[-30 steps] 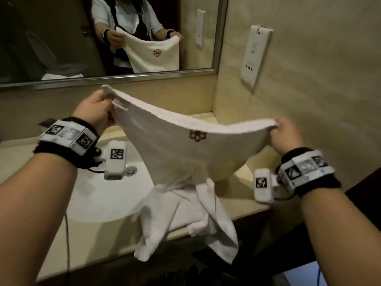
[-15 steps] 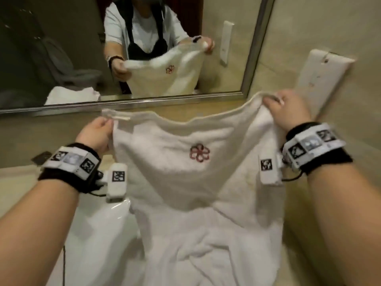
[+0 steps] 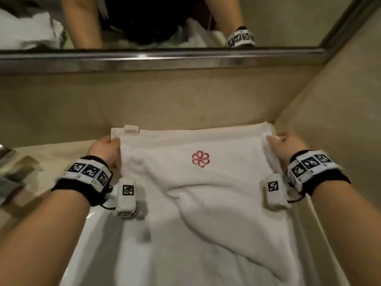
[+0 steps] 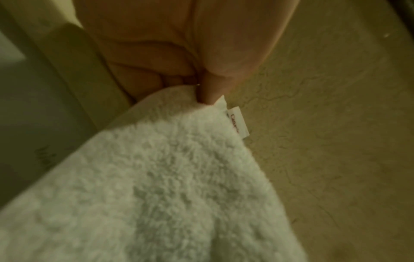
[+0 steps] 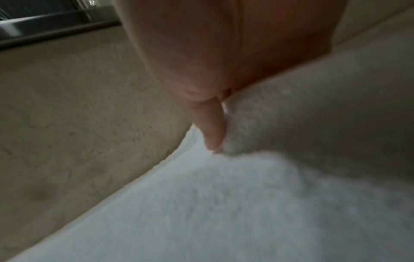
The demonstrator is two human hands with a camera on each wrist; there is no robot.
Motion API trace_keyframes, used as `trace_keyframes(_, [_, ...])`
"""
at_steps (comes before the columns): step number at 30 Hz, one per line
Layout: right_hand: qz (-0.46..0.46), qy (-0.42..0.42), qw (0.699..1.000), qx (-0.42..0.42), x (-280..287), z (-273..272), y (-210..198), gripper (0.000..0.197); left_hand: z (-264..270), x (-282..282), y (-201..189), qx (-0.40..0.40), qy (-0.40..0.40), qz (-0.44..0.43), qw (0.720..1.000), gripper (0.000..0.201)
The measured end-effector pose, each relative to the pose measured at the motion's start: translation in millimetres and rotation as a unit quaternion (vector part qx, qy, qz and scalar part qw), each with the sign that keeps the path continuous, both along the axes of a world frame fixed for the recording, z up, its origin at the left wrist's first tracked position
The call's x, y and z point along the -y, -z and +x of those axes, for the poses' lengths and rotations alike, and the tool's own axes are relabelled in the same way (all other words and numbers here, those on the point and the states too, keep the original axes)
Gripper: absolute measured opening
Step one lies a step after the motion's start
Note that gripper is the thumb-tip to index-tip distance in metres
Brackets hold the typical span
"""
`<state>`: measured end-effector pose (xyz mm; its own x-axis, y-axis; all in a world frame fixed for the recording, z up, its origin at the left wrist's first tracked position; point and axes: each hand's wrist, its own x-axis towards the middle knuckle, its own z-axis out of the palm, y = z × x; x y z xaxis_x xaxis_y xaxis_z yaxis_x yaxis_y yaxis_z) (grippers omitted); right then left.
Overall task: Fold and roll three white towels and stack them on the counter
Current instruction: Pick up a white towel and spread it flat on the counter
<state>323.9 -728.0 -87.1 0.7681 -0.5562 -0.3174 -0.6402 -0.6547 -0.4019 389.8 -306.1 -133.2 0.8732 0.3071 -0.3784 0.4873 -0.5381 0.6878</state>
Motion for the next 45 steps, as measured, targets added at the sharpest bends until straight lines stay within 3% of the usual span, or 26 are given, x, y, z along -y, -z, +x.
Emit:
trace_keyframes(3, [-0.024, -0.020, 0.995, -0.093, -2, -18, 21, 0.048, -1, 0, 6, -0.011, 0.024, 0.022, 0.999, 0.038])
trace_keyframes(10, [-0.090, -0.008, 0.988, -0.125, 10, -3, 16, 0.045, -8, 3, -6, -0.002, 0.098, 0.115, 0.989, 0.032])
trace_keyframes(15, [-0.086, -0.043, 0.995, -0.020, -3, -36, -11, 0.039, -40, 21, -38, 0.062, 0.124, 0.121, 0.983, 0.038])
trace_keyframes(18, [-0.083, -0.131, 0.986, 0.067, -20, -92, -44, 0.027, -91, 34, -65, 0.114, 0.206, 0.086, 0.968, 0.030])
trace_keyframes(21, [-0.014, -0.218, 0.971, 0.099, -47, -161, -68, 0.011, -163, 50, -87, 0.102, 0.322, 0.026, 0.941, 0.009])
trace_keyframes(23, [0.038, -0.264, 0.959, 0.099, -67, -212, -75, 0.006, -219, 61, -96, 0.074, 0.395, -0.001, 0.916, 0.011])
trace_keyframes(26, [0.070, -0.328, 0.940, 0.058, -92, -287, -66, 0.005, -294, 71, -94, 0.042, 0.521, 0.047, 0.851, 0.005])
trace_keyframes(28, [0.071, -0.376, 0.924, 0.024, -105, -329, -48, 0.004, -338, 73, -83, 0.027, 0.576, 0.087, 0.812, 0.014])
trace_keyframes(31, [0.042, -0.429, 0.902, -0.026, -120, -378, -15, 0.033, -387, 73, -60, -0.014, 0.614, 0.171, 0.770, 0.039])
trace_keyframes(33, [-0.027, -0.452, 0.891, -0.032, -127, -405, 6, 0.055, -412, 71, -44, -0.005, 0.615, 0.249, 0.748, 0.054])
trace_keyframes(36, [-0.076, -0.433, 0.898, 0.024, -133, -422, 20, 0.060, -427, 69, -32, 0.044, 0.561, 0.300, 0.770, 0.049])
trace_keyframes(39, [-0.064, -0.448, 0.892, 0.023, -132, -419, 19, 0.040, -420, 64, -31, 0.031, 0.524, 0.292, 0.800, 0.039])
trace_keyframes(42, [0.010, -0.445, 0.895, 0.017, -121, -412, -2, 0.027, -403, 54, -44, -0.005, 0.495, 0.227, 0.839, 0.029])
trace_keyframes(45, [0.123, -0.358, 0.919, 0.106, -102, -401, -32, 0.010, -390, 41, -66, 0.028, 0.456, 0.203, 0.866, 0.034])
